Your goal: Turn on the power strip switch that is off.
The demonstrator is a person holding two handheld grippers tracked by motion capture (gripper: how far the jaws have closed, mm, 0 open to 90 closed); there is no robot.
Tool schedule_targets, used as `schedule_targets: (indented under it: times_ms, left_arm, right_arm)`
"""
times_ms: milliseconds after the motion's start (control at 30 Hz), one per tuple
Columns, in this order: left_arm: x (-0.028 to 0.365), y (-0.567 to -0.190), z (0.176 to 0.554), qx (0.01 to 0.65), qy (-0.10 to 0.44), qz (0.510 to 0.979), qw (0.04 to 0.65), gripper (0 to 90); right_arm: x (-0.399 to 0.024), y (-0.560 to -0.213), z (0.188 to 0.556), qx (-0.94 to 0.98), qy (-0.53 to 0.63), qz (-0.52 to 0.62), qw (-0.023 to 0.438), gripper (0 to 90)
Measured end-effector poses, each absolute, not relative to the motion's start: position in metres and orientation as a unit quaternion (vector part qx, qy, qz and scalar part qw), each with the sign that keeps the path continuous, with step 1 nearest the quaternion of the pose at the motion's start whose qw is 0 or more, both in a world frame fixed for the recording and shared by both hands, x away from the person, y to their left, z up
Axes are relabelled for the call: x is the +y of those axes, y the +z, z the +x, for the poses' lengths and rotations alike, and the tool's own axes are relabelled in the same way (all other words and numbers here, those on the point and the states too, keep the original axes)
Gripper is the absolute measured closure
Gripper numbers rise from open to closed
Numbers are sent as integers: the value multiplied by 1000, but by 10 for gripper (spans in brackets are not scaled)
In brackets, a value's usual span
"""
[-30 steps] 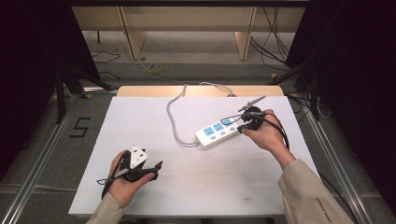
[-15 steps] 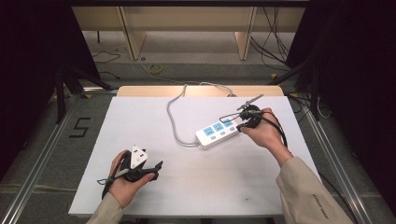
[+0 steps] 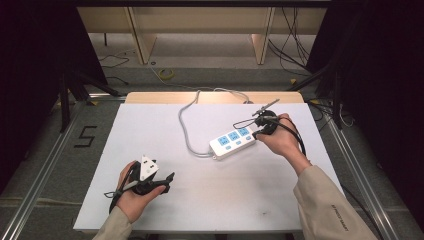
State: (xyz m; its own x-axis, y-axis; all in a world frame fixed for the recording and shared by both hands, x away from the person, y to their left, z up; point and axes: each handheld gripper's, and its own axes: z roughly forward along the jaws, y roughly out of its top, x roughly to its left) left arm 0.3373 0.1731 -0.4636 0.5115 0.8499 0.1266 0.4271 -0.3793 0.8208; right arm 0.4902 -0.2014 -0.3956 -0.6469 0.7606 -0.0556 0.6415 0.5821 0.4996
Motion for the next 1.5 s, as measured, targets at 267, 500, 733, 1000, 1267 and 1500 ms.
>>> schedule_targets:
  times_ms: [267,500,733,1000,1267,1500]
  left_arm:
    - [173,-463,337,408,279,783,378,243]
    - [173,-464,337,408,279,782,379,244]
    - [173,-464,337,408,278,783,379,244]
    - [173,-463,337,408,279,783,379,244]
    - [173,-464,337,408,278,783,379,244]
    - [173,-464,337,408,278,783,379,245]
  right_arm:
    - [-201,-397,494,879,221,400,134,900]
    - [-200,-400,498,879,220,402,132,900]
    - [-199,-401,501,879,217,405,132,900]
    - [-197,-402,506,880,212,404,135,900]
    - [-195,-403,510,879,208,406,136,900]
    - [-195,-404,513,879,204,409,136,900]
